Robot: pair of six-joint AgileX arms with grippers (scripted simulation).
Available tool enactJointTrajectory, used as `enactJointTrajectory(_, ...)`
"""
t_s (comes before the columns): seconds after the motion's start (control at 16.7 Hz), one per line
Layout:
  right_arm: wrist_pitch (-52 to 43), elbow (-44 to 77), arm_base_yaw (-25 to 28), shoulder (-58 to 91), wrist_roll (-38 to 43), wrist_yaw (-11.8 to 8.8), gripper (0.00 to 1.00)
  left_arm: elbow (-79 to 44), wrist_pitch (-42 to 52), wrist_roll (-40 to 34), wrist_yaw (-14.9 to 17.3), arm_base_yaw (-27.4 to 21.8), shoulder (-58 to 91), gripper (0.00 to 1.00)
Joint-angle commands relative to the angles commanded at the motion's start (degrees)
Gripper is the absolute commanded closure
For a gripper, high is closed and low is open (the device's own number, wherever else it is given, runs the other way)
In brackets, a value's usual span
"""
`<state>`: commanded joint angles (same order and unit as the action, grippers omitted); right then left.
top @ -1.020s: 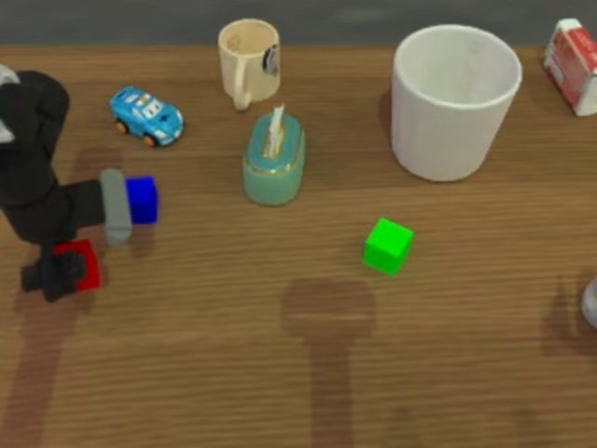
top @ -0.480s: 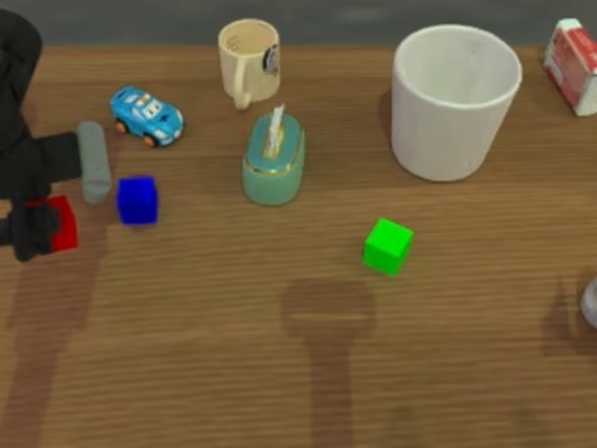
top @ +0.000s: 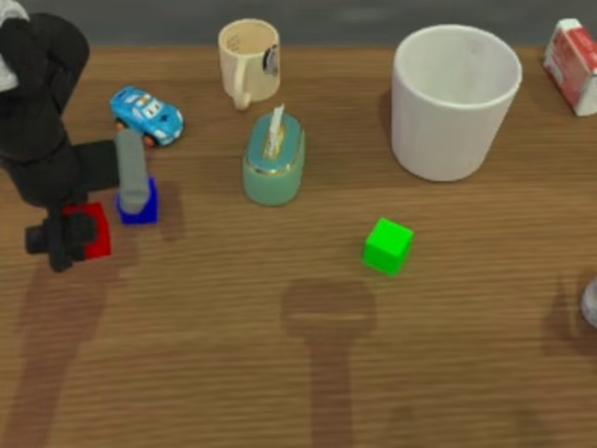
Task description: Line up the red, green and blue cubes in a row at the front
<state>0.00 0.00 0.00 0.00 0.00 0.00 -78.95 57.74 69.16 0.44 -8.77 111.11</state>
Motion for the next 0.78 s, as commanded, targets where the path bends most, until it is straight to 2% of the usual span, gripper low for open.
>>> enactJointTrajectory(0.54,0.00,0.00,0.00,0.00,0.00,0.00,0.00,12.98,0.14,-17.42,0.11,-28.29,-12.55,1.00)
enactJointTrajectory(0.66,0.00,0.00,0.00,0.00,0.00,0.00,0.00,14.70,-0.04,-19.85,0.04,-31.68,-14.51,1.00)
enactJointTrajectory(0.78,0.00,0.00,0.00,0.00,0.00,0.00,0.00,15.23,-0.11,-20.62,0.00,-32.65,-15.15,1.00)
